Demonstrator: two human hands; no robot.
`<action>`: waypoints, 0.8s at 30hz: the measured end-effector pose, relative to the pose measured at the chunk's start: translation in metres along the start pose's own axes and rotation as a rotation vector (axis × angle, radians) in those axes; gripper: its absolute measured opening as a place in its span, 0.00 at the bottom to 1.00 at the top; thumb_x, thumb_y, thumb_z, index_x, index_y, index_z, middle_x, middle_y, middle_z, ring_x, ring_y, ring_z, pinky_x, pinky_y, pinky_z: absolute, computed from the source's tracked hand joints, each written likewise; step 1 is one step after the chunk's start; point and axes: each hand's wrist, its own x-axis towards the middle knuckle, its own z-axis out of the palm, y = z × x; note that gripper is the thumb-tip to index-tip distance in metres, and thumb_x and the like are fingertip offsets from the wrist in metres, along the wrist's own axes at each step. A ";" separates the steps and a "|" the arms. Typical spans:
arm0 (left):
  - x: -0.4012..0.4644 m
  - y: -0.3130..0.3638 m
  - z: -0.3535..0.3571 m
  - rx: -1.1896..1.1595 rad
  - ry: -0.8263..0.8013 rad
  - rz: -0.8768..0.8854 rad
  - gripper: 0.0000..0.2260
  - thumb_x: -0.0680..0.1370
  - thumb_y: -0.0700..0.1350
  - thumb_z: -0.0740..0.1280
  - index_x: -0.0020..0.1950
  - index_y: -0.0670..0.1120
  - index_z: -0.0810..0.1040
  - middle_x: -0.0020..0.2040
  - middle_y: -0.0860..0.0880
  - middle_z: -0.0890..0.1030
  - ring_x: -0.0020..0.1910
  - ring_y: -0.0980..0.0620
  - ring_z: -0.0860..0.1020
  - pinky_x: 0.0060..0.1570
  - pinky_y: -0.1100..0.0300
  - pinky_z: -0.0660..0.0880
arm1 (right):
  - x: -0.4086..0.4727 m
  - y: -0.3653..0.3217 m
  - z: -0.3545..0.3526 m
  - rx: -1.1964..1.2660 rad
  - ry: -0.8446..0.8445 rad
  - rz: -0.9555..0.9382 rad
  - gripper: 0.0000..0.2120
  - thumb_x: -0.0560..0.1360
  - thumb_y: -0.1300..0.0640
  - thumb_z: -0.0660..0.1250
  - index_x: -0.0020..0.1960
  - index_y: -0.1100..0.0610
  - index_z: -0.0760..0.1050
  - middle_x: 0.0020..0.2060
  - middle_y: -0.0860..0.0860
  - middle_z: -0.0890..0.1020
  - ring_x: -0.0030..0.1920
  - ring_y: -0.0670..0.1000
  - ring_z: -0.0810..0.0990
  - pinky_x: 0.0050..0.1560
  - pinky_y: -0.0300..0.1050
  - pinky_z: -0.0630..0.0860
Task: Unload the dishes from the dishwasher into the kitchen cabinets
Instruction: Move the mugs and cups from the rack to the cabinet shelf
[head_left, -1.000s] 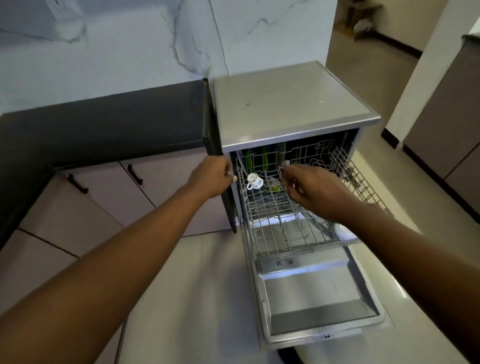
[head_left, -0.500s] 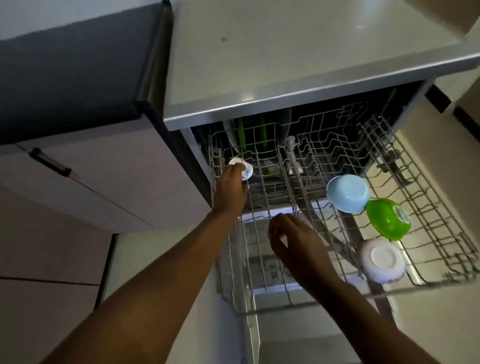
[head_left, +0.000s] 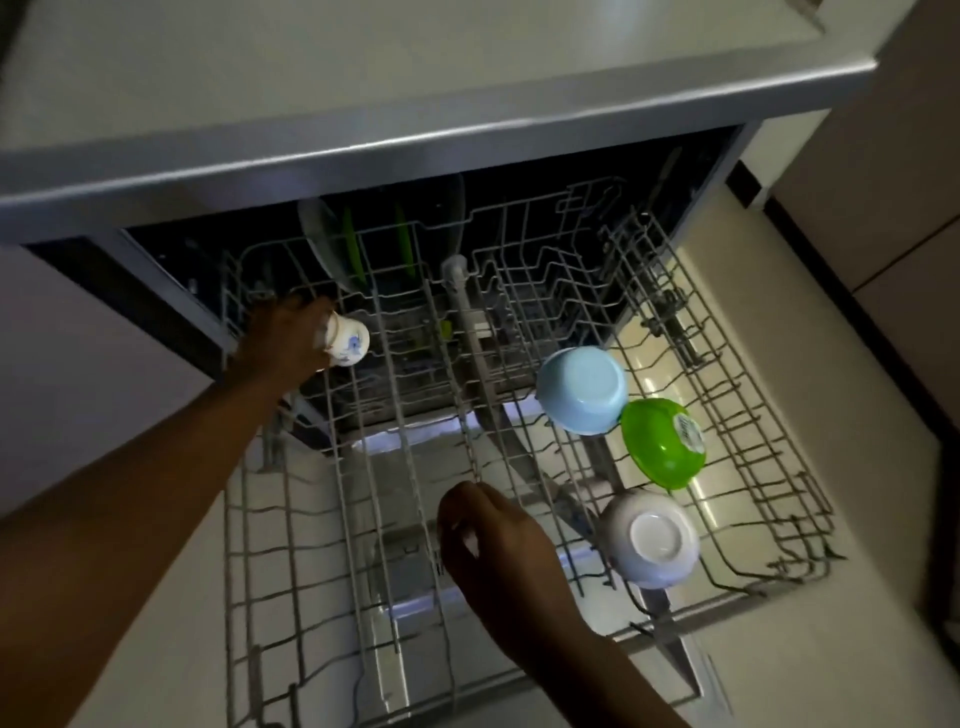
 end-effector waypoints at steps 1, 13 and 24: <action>-0.004 0.007 -0.006 -0.057 0.013 -0.029 0.28 0.61 0.42 0.81 0.58 0.38 0.77 0.55 0.35 0.78 0.51 0.34 0.78 0.51 0.46 0.75 | -0.001 0.002 -0.006 -0.001 0.015 0.018 0.06 0.71 0.60 0.63 0.47 0.51 0.71 0.42 0.48 0.78 0.40 0.52 0.78 0.37 0.50 0.76; -0.142 0.136 -0.047 -0.421 -0.242 0.119 0.31 0.63 0.44 0.79 0.64 0.41 0.74 0.61 0.43 0.76 0.58 0.43 0.76 0.52 0.56 0.74 | -0.014 0.120 -0.150 -1.044 -0.684 -0.354 0.46 0.69 0.63 0.70 0.77 0.42 0.49 0.77 0.54 0.56 0.75 0.59 0.58 0.68 0.58 0.65; -0.225 0.147 -0.074 -0.509 -0.149 -0.022 0.39 0.67 0.53 0.76 0.74 0.50 0.66 0.66 0.50 0.73 0.65 0.50 0.71 0.64 0.57 0.70 | -0.025 0.125 -0.137 -0.984 -0.600 -0.343 0.48 0.65 0.42 0.74 0.77 0.44 0.50 0.72 0.56 0.59 0.68 0.56 0.62 0.66 0.51 0.70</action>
